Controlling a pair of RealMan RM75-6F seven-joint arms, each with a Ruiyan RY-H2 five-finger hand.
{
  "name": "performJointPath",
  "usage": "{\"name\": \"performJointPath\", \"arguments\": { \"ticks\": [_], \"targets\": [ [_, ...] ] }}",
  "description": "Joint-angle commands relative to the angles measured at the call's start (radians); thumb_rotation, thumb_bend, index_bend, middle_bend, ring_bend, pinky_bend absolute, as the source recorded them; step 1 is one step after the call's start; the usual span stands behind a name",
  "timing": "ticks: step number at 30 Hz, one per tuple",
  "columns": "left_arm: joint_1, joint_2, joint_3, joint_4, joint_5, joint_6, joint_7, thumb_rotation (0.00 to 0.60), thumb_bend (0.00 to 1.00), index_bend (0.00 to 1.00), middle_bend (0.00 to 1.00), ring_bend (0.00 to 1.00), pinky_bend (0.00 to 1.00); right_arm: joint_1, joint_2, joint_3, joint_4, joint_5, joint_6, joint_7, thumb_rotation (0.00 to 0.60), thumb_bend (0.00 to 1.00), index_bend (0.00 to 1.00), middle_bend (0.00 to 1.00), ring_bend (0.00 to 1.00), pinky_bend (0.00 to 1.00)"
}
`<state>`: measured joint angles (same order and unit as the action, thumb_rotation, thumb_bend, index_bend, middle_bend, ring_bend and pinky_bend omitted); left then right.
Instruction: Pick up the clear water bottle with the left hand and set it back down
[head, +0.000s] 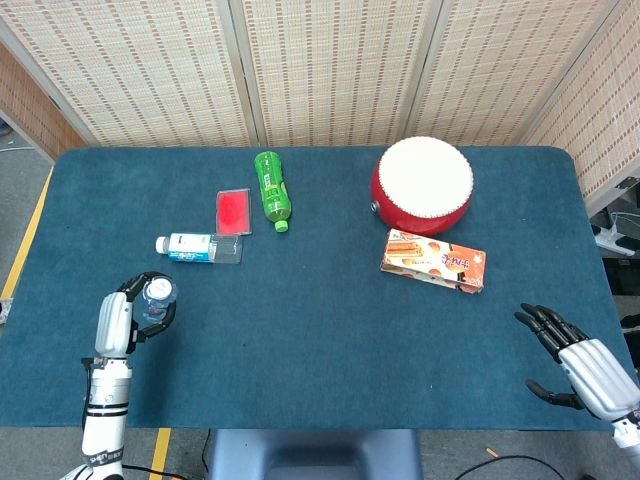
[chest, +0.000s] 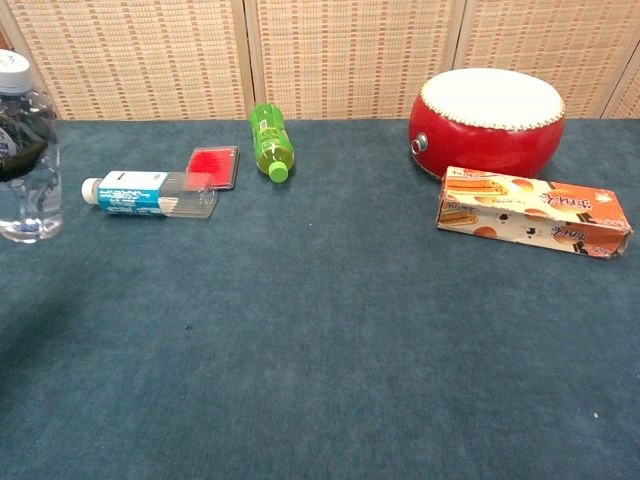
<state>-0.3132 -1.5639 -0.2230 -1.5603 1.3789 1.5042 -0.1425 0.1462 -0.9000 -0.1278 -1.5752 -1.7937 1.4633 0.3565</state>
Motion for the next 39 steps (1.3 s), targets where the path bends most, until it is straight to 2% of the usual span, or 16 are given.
{"name": "performJointPath", "arguments": {
  "ticks": [1,4,6,11,17,19,26,30,34,39],
  "targets": [
    [0.0,0.005,-0.103,-0.009,0.03,0.142,0.03,0.6,0.68,0.76,0.76,0.62,0.37,0.0,0.001,0.0,0.001,0.0,0.001,0.002,0.6,0.17,0.0,0.0,0.0,0.21],
    [-0.001,0.012,-0.136,-0.04,0.037,0.176,0.019,0.6,0.68,0.76,0.77,0.62,0.37,0.0,0.002,0.0,0.001,-0.001,0.001,0.005,0.6,0.17,0.0,0.0,0.0,0.21],
    [0.002,0.028,-0.133,-0.092,0.01,0.14,-0.016,0.6,0.68,0.77,0.77,0.62,0.37,0.0,0.002,-0.001,0.002,-0.002,0.003,0.006,0.6,0.17,0.0,0.0,0.0,0.21],
    [0.005,0.069,-0.059,-0.155,-0.049,-0.022,-0.129,0.6,0.68,0.77,0.77,0.62,0.37,0.001,0.002,0.0,0.002,-0.001,0.001,0.008,0.6,0.17,0.0,0.0,0.0,0.21],
    [-0.012,0.021,0.011,-0.082,-0.084,-0.136,-0.125,0.6,0.68,0.77,0.77,0.62,0.37,0.001,0.004,-0.001,0.002,-0.001,0.001,0.01,0.6,0.17,0.0,0.0,0.0,0.21],
    [-0.013,0.015,0.006,-0.077,-0.075,-0.131,-0.137,0.6,0.68,0.77,0.77,0.62,0.37,0.0,0.004,0.0,0.002,0.001,0.003,0.011,0.6,0.17,0.0,0.0,0.0,0.21],
    [0.003,0.025,-0.068,-0.127,0.026,0.032,-0.143,0.6,0.68,0.77,0.77,0.62,0.37,0.0,0.005,-0.001,0.005,-0.003,0.006,0.015,0.6,0.17,0.0,0.0,0.0,0.21],
    [0.018,0.033,-0.09,-0.154,0.045,0.089,-0.136,0.6,0.68,0.77,0.77,0.62,0.37,-0.001,0.004,-0.003,0.006,-0.008,0.007,0.014,0.6,0.17,0.0,0.0,0.0,0.21],
    [0.018,0.029,-0.072,-0.134,0.009,0.049,-0.135,0.6,0.68,0.77,0.77,0.62,0.37,-0.001,0.003,-0.002,0.005,-0.005,0.005,0.012,0.6,0.17,0.0,0.0,0.0,0.21],
    [-0.001,-0.031,-0.046,-0.035,-0.063,-0.046,-0.169,0.6,0.68,0.77,0.77,0.62,0.37,0.001,0.002,-0.002,0.002,-0.003,-0.001,0.005,0.6,0.17,0.0,0.0,0.0,0.21]
  ]
}}
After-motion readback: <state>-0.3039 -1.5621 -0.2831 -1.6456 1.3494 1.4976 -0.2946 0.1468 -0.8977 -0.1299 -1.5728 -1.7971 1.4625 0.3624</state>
